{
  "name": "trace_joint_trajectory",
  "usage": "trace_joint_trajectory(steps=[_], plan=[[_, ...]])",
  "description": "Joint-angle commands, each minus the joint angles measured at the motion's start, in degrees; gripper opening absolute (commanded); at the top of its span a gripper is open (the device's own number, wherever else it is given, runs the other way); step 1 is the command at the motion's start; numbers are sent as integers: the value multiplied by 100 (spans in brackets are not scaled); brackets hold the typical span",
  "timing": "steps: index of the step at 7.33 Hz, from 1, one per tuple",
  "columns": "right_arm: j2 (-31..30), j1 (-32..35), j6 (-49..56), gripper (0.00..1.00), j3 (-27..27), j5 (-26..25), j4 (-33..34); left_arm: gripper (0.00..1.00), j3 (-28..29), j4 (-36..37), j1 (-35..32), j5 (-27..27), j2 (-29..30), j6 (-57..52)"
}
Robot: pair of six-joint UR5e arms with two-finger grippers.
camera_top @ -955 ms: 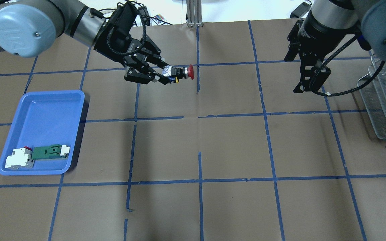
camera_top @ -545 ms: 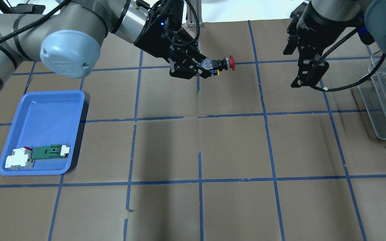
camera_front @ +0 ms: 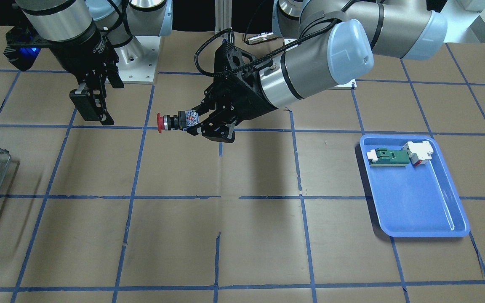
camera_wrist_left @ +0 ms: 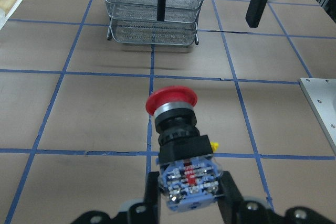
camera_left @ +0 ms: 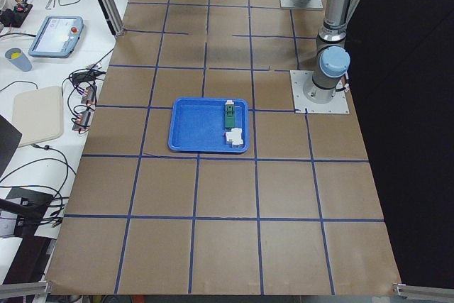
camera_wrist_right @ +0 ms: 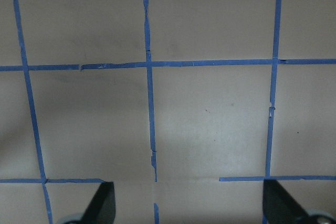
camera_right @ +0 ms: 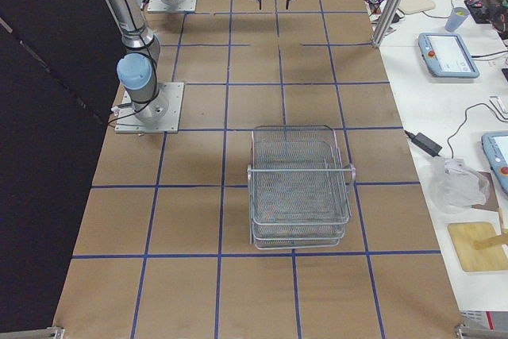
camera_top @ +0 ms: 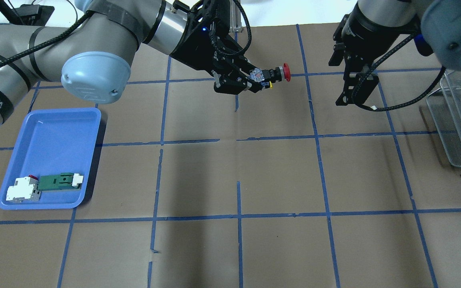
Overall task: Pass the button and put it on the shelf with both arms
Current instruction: 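Bring the open right gripper down over the button held by the left gripper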
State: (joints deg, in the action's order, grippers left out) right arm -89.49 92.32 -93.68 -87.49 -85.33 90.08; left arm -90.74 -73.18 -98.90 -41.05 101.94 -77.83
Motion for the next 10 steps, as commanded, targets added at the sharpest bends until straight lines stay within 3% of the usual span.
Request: trace_joint_trajectory(steps=[1, 3, 5, 10], plan=[[54, 58, -220, 100, 4, 165, 236, 0, -5, -3, 2, 96, -16, 5], [263, 417, -543, 100, 213, 157, 387, 0, -14, -3, 54, 106, -7, 5], [676, 629, -894, 100, 749, 104, 326, 0, 38, 6, 55, 114, -16, 31], [766, 946, -1230, 100, 778, 175, 300, 0, 21, 6, 63, 106, -7, 49]])
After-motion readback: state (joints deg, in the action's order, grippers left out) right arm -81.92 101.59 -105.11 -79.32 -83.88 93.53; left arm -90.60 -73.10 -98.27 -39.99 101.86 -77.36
